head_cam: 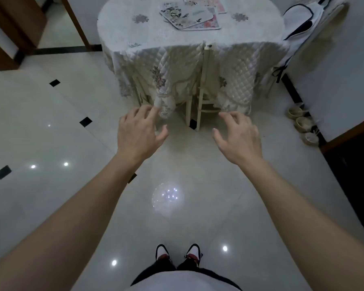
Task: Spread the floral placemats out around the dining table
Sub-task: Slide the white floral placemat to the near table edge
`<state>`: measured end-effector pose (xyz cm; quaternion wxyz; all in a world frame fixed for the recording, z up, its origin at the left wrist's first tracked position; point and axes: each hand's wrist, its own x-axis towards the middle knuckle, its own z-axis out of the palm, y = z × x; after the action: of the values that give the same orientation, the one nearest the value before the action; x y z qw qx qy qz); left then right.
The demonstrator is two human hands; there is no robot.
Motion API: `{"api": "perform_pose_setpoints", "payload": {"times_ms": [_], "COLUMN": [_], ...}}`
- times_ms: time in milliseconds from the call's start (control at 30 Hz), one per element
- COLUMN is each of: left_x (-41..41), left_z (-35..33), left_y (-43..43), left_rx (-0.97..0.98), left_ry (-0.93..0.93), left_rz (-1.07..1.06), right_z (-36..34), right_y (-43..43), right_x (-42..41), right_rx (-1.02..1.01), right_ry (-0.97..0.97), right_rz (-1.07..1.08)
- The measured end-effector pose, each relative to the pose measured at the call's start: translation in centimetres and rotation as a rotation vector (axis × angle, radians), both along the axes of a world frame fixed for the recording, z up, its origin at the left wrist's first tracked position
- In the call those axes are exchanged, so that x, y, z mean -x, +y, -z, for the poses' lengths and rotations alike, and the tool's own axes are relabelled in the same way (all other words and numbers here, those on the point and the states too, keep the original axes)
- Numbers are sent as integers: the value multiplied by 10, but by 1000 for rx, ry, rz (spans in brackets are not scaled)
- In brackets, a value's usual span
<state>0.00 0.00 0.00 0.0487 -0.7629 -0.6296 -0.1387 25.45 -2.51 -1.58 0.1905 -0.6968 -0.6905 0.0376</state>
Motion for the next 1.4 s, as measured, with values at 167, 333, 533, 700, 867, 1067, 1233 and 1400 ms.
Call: {"api": "perform_pose_setpoints", "payload": {"times_ms": [167, 333, 533, 700, 867, 1067, 1233, 1400], "left_x": [-10, -17, -16, -14, 3, 2, -9, -23], "left_z": [-2, -1, 4, -6, -13, -16, -18, -6], "left_y": [20, 54, 122, 210, 303, 384, 446, 500], "left_rx": [-35, -78, -92, -95, -132, -109, -111, -85], "left_ry": [-3, -15, -20, -55, -70, -101, -124, -92], "left_rz": [5, 6, 10, 43, 61, 83, 103, 102], "right_z": [-2, -3, 4, -4, -13, -19, -29, -12], "right_y": [23, 59, 122, 202, 281, 354, 414, 475], "right_x": [-13, -18, -17, -11, -3, 3, -3, -16], "right_rx": [-13, -22, 1, -11, -17, -11, -3, -28], "right_ry": [18, 18, 18, 5, -22, -49, -45, -31], "right_rz": [4, -8, 5, 23, 59, 81, 78, 64]}}
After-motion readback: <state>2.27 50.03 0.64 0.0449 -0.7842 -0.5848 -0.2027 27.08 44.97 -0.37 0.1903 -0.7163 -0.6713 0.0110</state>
